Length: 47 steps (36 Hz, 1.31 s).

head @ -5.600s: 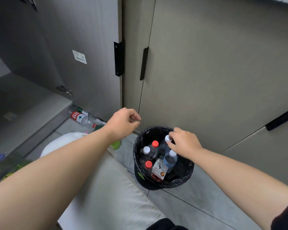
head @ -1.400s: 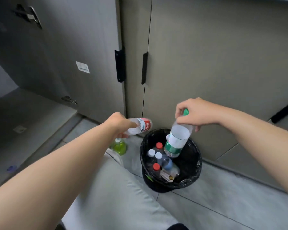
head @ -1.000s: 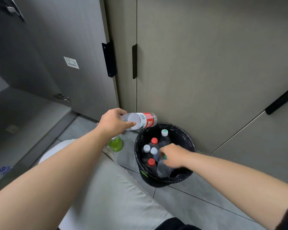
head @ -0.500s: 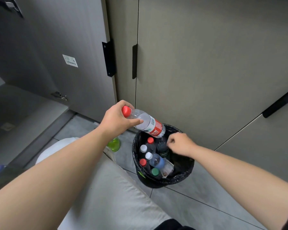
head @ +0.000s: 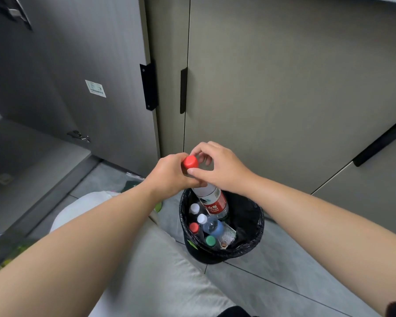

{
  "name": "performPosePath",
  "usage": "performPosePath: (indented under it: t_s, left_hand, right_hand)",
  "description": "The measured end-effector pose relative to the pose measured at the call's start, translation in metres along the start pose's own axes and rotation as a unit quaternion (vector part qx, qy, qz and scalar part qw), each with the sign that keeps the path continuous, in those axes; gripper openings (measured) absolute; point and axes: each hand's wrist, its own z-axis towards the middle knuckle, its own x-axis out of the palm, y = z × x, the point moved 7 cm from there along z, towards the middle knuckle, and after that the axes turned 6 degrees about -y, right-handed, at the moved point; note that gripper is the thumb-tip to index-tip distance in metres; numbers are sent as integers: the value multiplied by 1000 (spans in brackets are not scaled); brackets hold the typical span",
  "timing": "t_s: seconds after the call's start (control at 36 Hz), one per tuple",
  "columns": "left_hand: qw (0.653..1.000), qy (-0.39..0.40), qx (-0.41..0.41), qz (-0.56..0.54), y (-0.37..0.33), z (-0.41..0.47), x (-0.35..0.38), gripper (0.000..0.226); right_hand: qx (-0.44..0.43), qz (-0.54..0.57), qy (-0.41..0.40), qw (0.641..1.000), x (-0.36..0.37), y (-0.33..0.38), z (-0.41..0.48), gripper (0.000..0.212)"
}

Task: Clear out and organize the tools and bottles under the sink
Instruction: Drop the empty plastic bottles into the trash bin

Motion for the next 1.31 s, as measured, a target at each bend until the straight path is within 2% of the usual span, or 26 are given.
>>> performPosePath:
  t_s: [0.19, 0.28, 0.36, 0.5, 0.75, 0.86, 0.94, 1.03, 1.14, 1.31]
  left_hand:
    - [997, 69, 3, -17, 2, -2, 12, 39]
    - [996, 85, 10, 35, 5, -3, 16, 36]
    - [993, 75, 25, 89, 7, -1, 14, 25]
    - [991, 68, 25, 112, 9, 0, 14, 15]
    - [991, 70, 22, 112, 14, 1, 15, 11]
    - [992, 69, 14, 108, 19, 2, 15, 11]
    - [992, 69, 13, 107, 22, 2, 14, 15]
    - [992, 71, 12, 103, 24, 2, 14, 18]
    - [991, 75, 8, 107, 25, 2, 12, 19]
    - [991, 74, 3, 113, 23, 0, 8, 24]
  right_hand:
    - [18, -23, 1, 1000, -6, -11, -2, 22]
    - [50, -62, 9, 997, -12, -29, -8, 20]
    - [89, -103, 55, 989, -11, -51, -19, 18]
    - [134, -166, 153, 965, 5, -83, -47, 14]
    - [180, -201, 234, 934, 44, -118, -85, 18]
    - [203, -221, 275, 913, 66, -134, -103, 15]
    - [222, -234, 284, 903, 78, -143, -116, 3]
    - [238, -237, 289, 896, 86, -148, -125, 14]
    - [233, -266, 297, 887, 91, -147, -123, 12]
    - [241, -325, 360, 841, 101, -147, -115, 37]
